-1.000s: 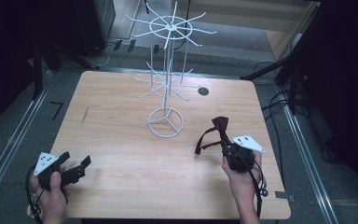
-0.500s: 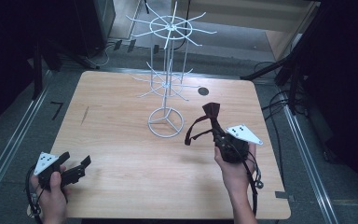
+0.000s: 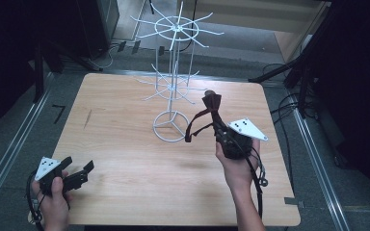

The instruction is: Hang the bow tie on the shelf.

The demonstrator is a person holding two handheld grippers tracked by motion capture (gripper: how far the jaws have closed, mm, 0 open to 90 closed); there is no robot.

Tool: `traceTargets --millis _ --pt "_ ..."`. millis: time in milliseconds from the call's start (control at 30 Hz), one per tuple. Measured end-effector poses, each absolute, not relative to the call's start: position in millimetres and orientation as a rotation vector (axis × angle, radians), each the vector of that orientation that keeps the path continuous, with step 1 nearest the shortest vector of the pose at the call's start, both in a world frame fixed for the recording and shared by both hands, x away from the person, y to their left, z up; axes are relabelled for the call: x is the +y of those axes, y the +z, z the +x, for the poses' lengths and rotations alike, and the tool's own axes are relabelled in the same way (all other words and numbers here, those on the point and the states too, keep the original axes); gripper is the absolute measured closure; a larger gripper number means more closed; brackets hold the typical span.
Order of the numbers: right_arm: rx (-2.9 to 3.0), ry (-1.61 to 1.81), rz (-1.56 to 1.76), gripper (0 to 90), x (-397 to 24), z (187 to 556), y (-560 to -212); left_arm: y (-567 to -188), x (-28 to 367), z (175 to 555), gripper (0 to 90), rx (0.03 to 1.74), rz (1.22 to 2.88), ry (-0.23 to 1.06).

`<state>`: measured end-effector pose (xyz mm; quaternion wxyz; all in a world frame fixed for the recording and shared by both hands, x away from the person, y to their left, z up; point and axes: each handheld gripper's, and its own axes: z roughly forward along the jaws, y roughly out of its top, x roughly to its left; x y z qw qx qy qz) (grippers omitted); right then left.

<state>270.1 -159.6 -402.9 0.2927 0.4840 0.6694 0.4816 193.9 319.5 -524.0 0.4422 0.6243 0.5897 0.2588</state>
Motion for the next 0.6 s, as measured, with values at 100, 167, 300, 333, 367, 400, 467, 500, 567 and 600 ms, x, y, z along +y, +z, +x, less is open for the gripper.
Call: traceTargets --millis 100,167,300,333,367,400,467,500,567,600 --pt "1.787 1.285 1.279 84.1 -155 274 -397 -524 320 194 13.8 1.462 1.548 0.642" --pt "1.789 1.289 1.273 84.1 -153 276 -395 -524 320 194 13.8 1.461 1.548 0.641" --pt "1.795 1.285 1.268 84.0 -149 281 -392 -524 320 194 13.8 1.463 1.548 0.642" --pt "1.795 1.285 1.268 84.0 -149 281 -392 -524 320 194 13.8 1.463 1.548 0.642" --pt "1.796 1.284 1.270 84.0 -149 282 -391 -524 320 194 13.8 1.462 1.547 0.642" --pt "1.800 1.281 1.271 83.9 -146 284 -390 -524 320 194 13.8 1.461 1.547 0.641" --pt "1.802 1.280 1.267 83.9 -145 286 -391 -524 320 194 13.8 1.461 1.550 0.639" --pt "1.802 1.280 1.267 83.9 -145 286 -391 -524 320 194 13.8 1.461 1.550 0.639" --pt "1.800 1.280 1.275 83.8 -144 288 -391 -524 320 194 13.8 1.461 1.550 0.638" --pt "1.803 1.278 1.278 83.8 -143 289 -391 -524 320 194 13.8 1.460 1.550 0.638"
